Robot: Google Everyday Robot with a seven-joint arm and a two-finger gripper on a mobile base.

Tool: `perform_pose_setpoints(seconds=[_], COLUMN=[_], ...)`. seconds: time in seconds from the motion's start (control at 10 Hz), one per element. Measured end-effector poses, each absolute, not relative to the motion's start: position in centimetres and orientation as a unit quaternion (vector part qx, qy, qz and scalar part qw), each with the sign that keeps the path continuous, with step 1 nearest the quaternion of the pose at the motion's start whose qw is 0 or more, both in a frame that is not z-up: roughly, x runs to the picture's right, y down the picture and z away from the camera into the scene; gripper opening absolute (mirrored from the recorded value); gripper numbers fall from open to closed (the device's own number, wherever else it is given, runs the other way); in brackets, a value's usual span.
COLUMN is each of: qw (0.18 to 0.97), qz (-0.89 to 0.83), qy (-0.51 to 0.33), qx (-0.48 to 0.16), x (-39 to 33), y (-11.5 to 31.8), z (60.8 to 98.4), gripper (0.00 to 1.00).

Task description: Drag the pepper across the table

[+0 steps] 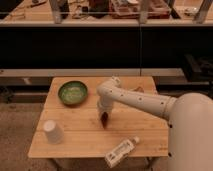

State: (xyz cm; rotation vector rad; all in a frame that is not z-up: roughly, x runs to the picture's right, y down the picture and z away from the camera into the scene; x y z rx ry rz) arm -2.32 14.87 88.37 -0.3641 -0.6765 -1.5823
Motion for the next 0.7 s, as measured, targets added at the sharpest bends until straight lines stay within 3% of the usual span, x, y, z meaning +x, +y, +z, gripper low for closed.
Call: perform_pose_setpoints(seconds=[0.7], qw=[0.572], qz=[-0.739], qy=[-0.328], qx=[-0.138], x=[-10.4], y=[16.0], z=[87.4], gripper=[0.00])
